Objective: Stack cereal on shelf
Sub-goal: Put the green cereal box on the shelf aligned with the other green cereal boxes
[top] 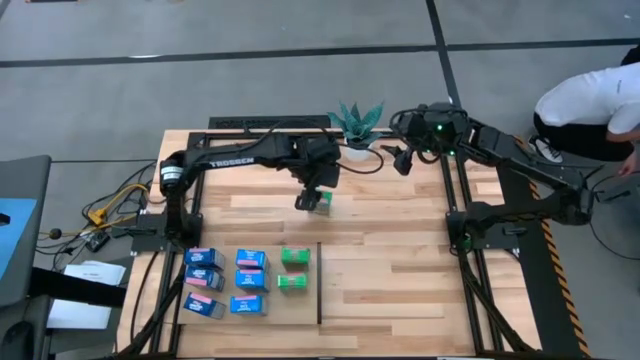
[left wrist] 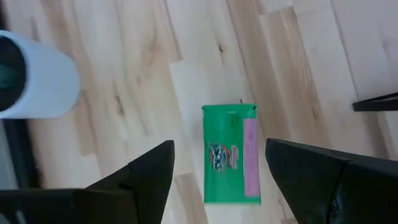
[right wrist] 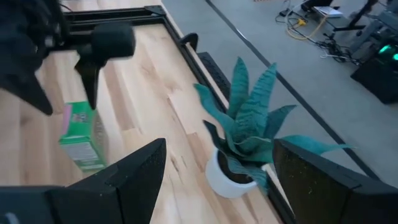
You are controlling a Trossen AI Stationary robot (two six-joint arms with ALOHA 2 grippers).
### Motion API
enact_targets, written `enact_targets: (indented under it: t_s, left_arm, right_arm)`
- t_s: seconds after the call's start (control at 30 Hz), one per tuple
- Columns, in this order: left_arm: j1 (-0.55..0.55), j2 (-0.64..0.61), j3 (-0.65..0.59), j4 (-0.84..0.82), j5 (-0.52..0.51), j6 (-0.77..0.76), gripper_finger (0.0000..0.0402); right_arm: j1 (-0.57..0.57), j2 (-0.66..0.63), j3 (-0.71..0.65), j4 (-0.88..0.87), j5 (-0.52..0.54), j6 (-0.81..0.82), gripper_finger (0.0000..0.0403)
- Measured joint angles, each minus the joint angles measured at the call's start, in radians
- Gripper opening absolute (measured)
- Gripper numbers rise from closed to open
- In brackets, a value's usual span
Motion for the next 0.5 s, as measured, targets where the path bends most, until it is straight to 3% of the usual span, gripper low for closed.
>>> enact_targets:
  t_s: [0.3, 0.5]
  left_arm:
    - [0.008, 0.0, -0.098, 0.052, 0.07, 0.018, 0.0242]
    - [0.012, 0.0, -0.166, 0.113, 0.057, 0.019, 0.0242]
  right_arm:
    - [-0.051, 0.0, 0.0, 0.001, -0.001, -0.006, 0.0317]
    - [-0.062, 0.0, 0.0, 0.001, -0.002, -0.006, 0.0317]
